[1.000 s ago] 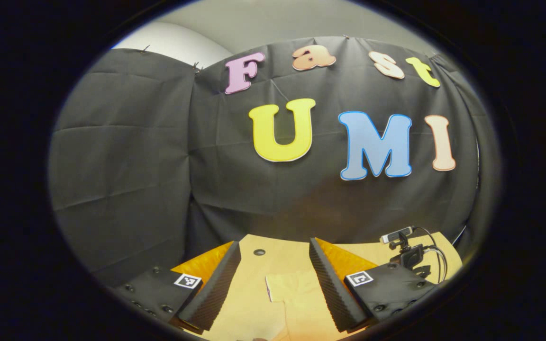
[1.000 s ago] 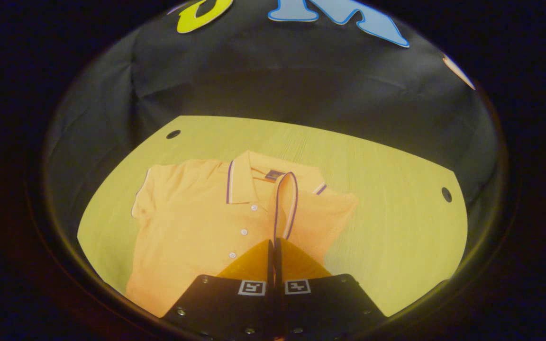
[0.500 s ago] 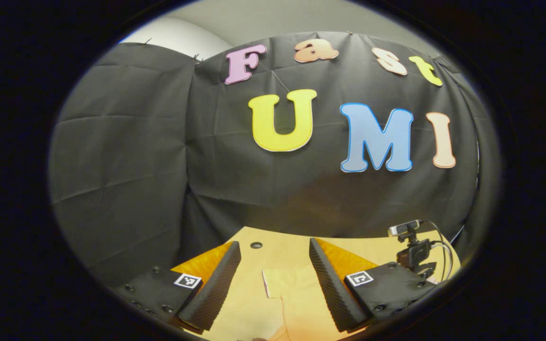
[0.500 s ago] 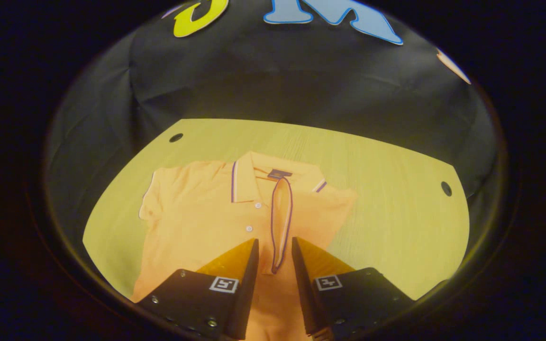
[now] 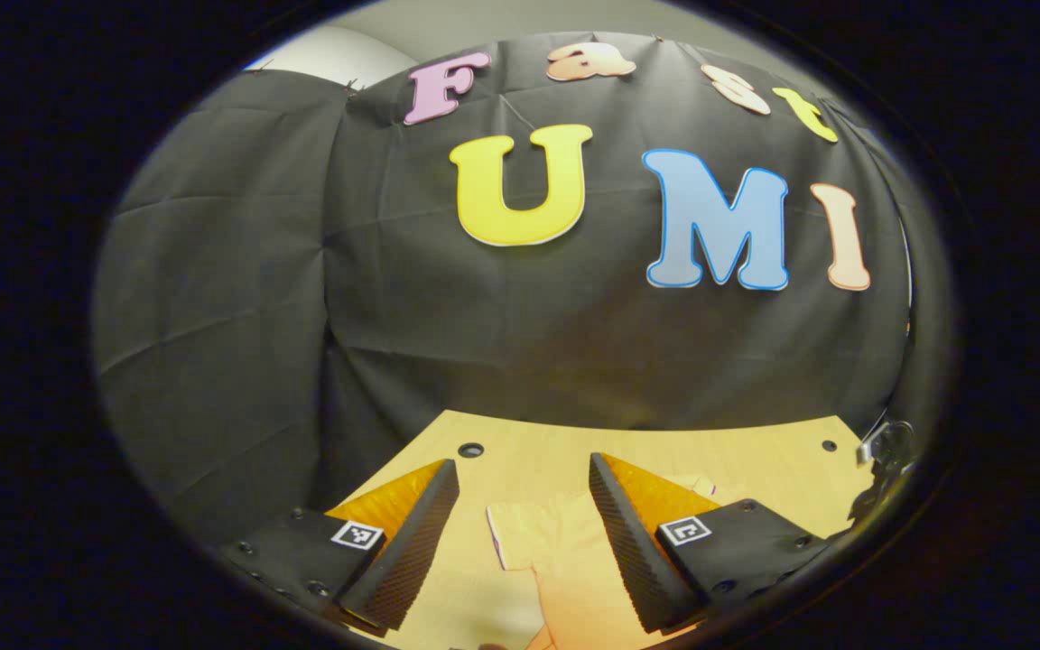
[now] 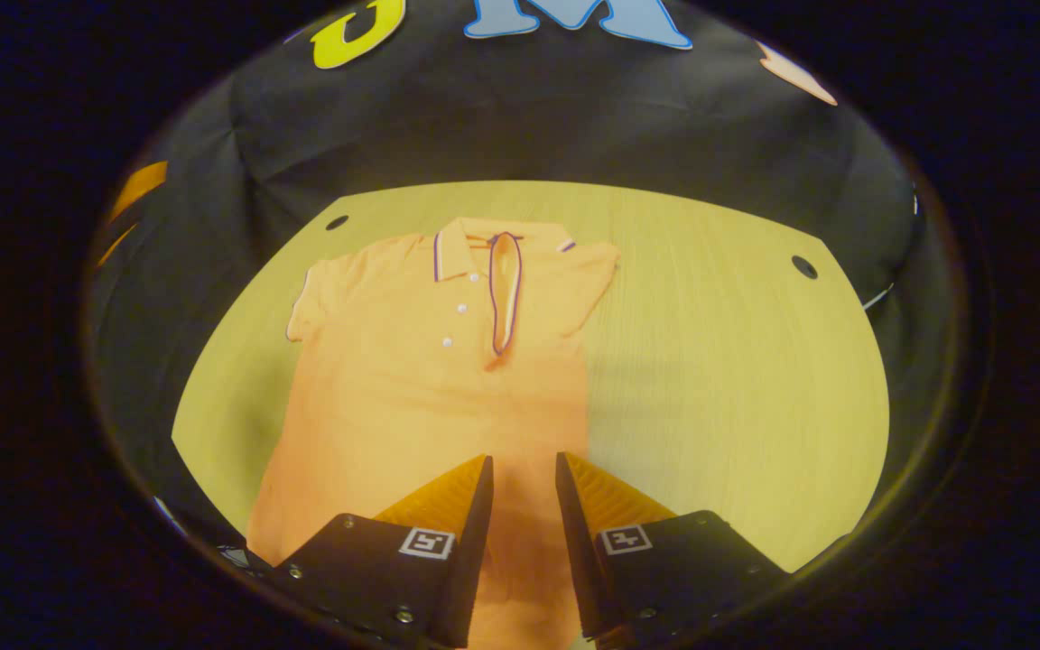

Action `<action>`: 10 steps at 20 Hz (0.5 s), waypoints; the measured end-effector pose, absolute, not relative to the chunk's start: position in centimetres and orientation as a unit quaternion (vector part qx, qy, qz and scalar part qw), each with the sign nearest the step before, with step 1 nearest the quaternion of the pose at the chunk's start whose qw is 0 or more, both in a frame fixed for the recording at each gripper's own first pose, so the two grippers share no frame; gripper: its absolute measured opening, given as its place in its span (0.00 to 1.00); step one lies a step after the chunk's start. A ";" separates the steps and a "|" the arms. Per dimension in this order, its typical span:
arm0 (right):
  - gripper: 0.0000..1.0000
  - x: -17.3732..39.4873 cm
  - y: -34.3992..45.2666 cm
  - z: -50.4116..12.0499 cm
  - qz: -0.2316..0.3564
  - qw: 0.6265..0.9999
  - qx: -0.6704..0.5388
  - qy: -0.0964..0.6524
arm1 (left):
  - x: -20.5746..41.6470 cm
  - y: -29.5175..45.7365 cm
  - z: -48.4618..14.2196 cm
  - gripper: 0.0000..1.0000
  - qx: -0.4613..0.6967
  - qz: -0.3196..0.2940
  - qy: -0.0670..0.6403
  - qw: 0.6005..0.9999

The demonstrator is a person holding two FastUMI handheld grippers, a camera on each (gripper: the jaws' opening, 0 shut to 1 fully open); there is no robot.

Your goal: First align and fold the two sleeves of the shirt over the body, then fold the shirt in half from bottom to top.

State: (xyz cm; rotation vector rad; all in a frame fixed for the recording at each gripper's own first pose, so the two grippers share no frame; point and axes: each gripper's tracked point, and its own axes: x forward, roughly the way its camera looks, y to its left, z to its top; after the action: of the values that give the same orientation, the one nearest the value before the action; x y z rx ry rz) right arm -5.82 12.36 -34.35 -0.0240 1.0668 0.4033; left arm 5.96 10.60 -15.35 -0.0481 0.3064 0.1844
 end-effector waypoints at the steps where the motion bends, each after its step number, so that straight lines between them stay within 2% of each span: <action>1: 0.44 -7.5 11.8 -34.8 0.188 0.835 -0.010 0.517 | 6.9 10.8 -16.4 0.96 -0.022 0.086 0.160 0.983; 5: 0.44 -13.1 10.1 -35.9 0.167 0.812 0.006 0.560 | 10.8 11.0 -21.0 0.96 -0.022 0.060 0.197 0.978; 6: 0.39 -14.3 10.0 -36.0 0.162 0.805 0.012 0.570 | 11.7 10.9 -22.3 0.96 -0.024 0.053 0.209 0.976; 7: 0.44 -15.5 10.0 -36.2 0.158 0.799 0.020 0.580 | 12.4 10.8 -23.9 0.96 -0.025 0.050 0.220 0.974; 8: 0.40 -16.4 10.0 -36.1 0.153 0.794 0.026 0.587 | 13.0 10.9 -25.4 0.96 -0.026 0.048 0.232 0.971; 9: 0.44 -17.2 10.0 -36.3 0.150 0.790 0.030 0.594 | 13.3 11.0 -26.8 0.96 -0.028 0.047 0.245 0.968; 10: 0.44 -17.7 10.0 -36.3 0.147 0.788 0.033 0.597 | 13.7 11.3 -28.4 0.96 -0.030 0.048 0.258 0.964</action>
State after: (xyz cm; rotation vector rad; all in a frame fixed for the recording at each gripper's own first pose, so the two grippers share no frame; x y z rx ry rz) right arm -17.66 9.99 -36.32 0.0711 1.2855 0.3171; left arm 13.73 11.33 -28.43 -0.0597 0.5230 0.0979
